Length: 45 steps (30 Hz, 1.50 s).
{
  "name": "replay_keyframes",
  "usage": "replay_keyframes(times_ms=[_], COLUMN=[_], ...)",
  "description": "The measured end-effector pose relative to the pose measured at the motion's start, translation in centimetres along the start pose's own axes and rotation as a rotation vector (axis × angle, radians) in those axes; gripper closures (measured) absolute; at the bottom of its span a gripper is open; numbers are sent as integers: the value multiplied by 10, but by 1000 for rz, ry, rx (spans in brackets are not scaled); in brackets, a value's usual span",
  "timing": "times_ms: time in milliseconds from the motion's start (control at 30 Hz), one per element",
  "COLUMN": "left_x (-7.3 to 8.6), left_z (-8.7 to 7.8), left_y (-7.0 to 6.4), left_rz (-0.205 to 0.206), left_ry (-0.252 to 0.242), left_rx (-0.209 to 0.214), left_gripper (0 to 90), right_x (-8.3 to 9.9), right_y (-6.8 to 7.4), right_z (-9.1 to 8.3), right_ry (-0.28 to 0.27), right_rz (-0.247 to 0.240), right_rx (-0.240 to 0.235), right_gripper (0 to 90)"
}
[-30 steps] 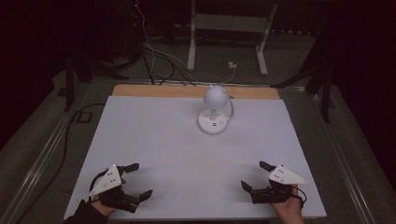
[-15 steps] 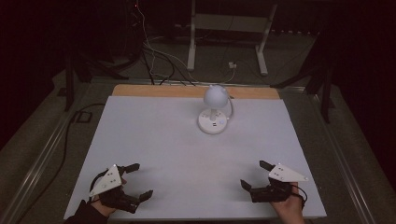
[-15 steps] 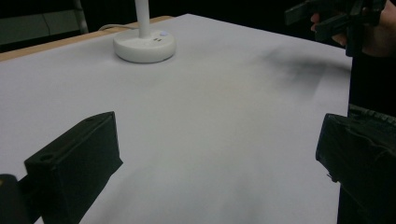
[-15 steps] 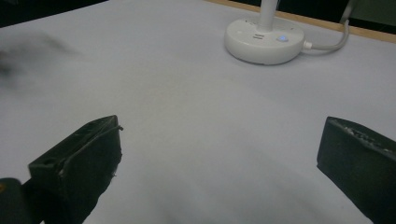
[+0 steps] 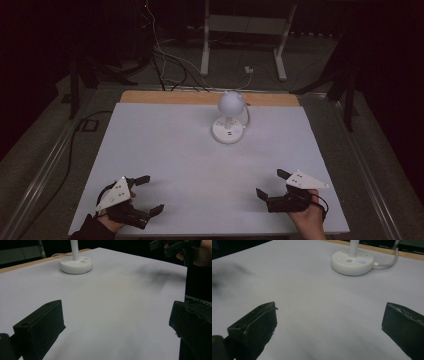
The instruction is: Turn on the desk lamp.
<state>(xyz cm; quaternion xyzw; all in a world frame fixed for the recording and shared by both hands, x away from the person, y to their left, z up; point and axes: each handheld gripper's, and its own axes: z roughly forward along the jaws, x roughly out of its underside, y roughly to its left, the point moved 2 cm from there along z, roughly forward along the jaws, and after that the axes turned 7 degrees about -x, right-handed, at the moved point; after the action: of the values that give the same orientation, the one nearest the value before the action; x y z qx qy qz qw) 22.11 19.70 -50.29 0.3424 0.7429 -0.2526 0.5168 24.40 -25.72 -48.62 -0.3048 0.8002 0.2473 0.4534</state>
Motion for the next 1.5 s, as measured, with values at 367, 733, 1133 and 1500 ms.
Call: replay_keyframes(times_ms=[367, 733, 1133, 1500], left_x=[0, 0, 0, -1], left_z=[0, 1, 0, 0], left_y=[0, 0, -1, -1], left_rz=[2, 0, 0, -1], left_ry=[3, 1, -1, -2], left_rx=[2, 6, 7, 10], left_gripper=[3, 4, 3, 4], right_x=[-15, -26, -43, -66], right_y=[-2, -7, -11, -13], right_z=[2, 8, 13, 19], right_ry=[0, 16, -3, -21], right_rz=[4, 2, 0, -30], right_rx=[-6, -4, -10, 2], right_gripper=[0, 0, 0, 0])
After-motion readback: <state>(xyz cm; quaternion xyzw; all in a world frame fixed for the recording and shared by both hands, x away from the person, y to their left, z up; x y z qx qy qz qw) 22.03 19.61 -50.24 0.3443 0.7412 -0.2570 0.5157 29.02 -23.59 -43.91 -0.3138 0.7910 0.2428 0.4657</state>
